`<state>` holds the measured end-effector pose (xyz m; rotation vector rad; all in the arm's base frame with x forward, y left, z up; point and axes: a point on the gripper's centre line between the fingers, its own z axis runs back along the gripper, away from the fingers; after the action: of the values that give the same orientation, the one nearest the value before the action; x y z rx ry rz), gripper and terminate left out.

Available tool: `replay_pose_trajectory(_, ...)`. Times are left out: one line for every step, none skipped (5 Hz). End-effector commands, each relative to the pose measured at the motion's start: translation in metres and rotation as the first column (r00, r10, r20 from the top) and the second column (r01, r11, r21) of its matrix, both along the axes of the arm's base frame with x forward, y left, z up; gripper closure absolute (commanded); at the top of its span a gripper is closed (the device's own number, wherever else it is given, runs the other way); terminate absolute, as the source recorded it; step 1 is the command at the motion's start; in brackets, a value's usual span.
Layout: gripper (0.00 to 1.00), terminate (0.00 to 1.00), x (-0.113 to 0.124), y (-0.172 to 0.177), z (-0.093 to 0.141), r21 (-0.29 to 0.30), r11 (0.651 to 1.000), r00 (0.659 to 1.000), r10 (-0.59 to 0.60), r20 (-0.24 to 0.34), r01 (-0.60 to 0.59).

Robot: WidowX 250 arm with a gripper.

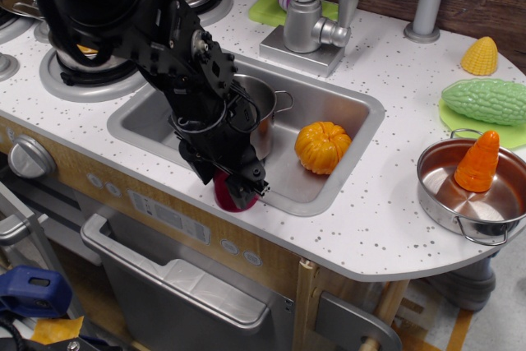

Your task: Put sweet potato in pot which is in sink

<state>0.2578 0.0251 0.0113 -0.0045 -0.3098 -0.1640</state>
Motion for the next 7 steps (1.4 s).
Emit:
replay_pose_trajectory(1.0,0.0,0.007,0.006,0.006,0.003,1.0,1.0,-0.003,0.02,0.003)
replay_pose_trajectory(1.0,0.0,0.018,0.011,0.028,0.053,0.998,0.999,-0.041,-0.003,0.041)
replay_pose_trajectory(1.0,0.0,0.038,0.022,0.051,0.069,0.99,0.992,-0.117,-0.041,0.119)
replay_pose_trajectory(1.0,0.0,0.056,0.039,0.059,0.079,0.976,0.979,-0.199,-0.048,0.203)
replay_pose_trajectory(1.0,0.0,0.074,0.053,0.05,0.117,0.956,0.963,-0.27,-0.007,0.269)
replay_pose_trajectory(1.0,0.0,0.095,0.065,0.039,0.146,0.933,0.942,-0.335,0.02,0.329)
replay_pose_trajectory(1.0,0.0,0.102,0.075,0.032,0.187,0.913,0.925,-0.378,0.046,0.363)
